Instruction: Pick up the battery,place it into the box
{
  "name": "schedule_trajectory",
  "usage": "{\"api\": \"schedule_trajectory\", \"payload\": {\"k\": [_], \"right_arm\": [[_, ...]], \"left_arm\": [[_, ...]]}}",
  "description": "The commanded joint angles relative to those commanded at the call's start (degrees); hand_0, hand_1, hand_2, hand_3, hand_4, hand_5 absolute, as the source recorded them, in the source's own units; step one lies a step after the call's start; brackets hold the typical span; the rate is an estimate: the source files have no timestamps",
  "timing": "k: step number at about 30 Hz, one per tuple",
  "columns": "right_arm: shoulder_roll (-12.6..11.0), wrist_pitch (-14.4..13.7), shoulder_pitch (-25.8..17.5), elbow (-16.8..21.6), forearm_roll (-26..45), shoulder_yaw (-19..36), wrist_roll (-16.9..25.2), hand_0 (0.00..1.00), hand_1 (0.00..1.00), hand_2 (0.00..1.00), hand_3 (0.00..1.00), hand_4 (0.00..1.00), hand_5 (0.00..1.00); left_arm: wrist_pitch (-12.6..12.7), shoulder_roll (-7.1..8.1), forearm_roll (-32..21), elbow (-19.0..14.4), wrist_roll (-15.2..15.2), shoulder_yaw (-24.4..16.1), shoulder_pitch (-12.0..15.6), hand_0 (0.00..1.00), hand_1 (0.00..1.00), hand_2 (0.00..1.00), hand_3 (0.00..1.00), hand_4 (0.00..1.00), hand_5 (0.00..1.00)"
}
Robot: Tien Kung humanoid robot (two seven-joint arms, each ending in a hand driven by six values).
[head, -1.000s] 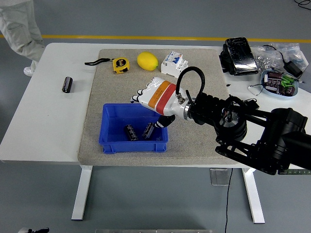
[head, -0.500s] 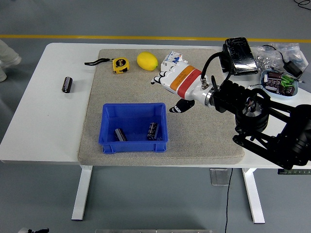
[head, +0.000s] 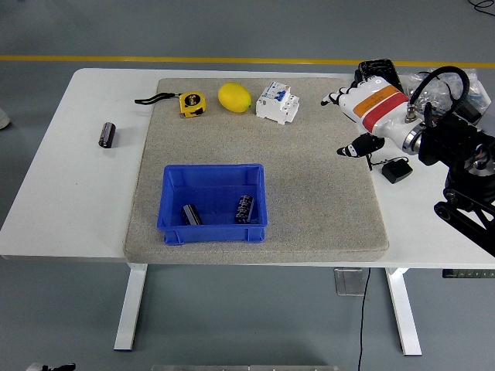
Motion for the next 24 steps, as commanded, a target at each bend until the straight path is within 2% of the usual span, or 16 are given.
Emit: {"api": "schedule_trajectory", "payload": {"k": [1,2,6,8,12,19,20,24], "right_arm": [[-0.34,-0.82,-1.02,-0.54,1.73,0.69,-0.18,0.002,0.16,0.733,0.803,0.998,0.311],[-0.55,-1.5,-1.87,-1.0,3.52,1.2,-0.33,0.002,0.101,0.718,0.807,0.998,0.312],[-1.01,-3.0,-4.81,-2.72,8.61,2.94,-0.31,0.002,0.101,0.718,0.807,0.998,0.312],[-0.96,-3.33,-6.15,-3.23,8.85,3.91,-0.26,0.002,0.074,0.683,0.802,0.998,0.332],[-0.45,-4.23,-8.35,-3.89,8.93,5.66,0.14,0.002,0.074,0.683,0.802,0.998,0.332],[0.16,-5.89,-10.06,-3.92,8.47,6.67,0.73,0.002,0.066,0.657,0.791,0.998,0.334],[0.21,-6.11,-10.14,-3.92,8.51,6.72,0.8,0.002,0.044,0.555,0.775,0.998,0.326],[0.42,-7.6,-10.5,-3.68,8.69,6.88,1.23,0.002,0.044,0.555,0.775,0.998,0.326]], "left_arm": [[0.01,-0.01,0.18,0.02,0.05,-0.12,-0.03,0.704,0.68,0.728,0.593,0.609,0.483],[0.02,-0.02,0.2,0.03,0.05,-0.14,-0.03,0.704,0.681,0.727,0.592,0.609,0.484],[-0.02,-0.09,0.37,0.04,0.09,-0.28,-0.04,0.704,0.681,0.727,0.592,0.609,0.484],[-0.05,-0.12,0.31,0.03,0.06,-0.21,-0.02,0.703,0.682,0.726,0.592,0.608,0.485],[-0.06,-0.28,0.31,0.03,0.03,-0.17,0.05,0.703,0.682,0.726,0.592,0.608,0.485],[-0.18,-0.38,0.26,0.03,-0.08,-0.05,0.15,0.703,0.685,0.727,0.593,0.607,0.484],[-0.19,-0.38,0.24,0.03,-0.08,-0.04,0.16,0.702,0.684,0.725,0.594,0.605,0.482],[-0.21,-0.39,0.4,0.08,-0.05,-0.22,0.25,0.702,0.684,0.725,0.594,0.605,0.482]]}}
